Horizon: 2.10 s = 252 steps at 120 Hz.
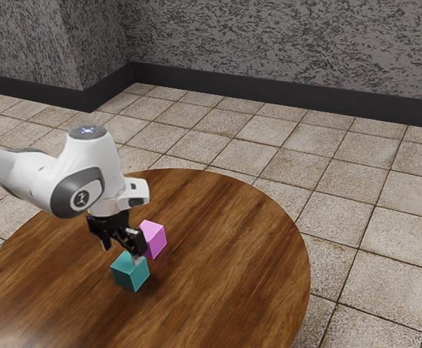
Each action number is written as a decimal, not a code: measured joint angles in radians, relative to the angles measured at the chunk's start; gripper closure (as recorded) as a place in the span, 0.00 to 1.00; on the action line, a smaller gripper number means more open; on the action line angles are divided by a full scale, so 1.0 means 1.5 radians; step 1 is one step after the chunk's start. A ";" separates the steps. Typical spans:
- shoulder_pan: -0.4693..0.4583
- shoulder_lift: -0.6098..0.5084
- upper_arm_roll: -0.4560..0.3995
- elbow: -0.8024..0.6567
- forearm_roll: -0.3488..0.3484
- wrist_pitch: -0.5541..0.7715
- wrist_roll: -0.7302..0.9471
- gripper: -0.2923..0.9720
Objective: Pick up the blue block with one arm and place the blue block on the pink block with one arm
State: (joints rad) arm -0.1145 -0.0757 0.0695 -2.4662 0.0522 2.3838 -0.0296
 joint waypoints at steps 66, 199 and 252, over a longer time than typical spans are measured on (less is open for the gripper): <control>0.000 0.043 0.001 0.001 0.000 0.042 0.001 0.23; 0.002 0.111 0.010 0.025 0.002 0.065 0.002 0.44; 0.000 0.054 0.008 0.033 0.008 0.040 -0.008 0.47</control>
State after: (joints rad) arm -0.1146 0.0050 0.0822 -2.4164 0.0637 2.4441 -0.0417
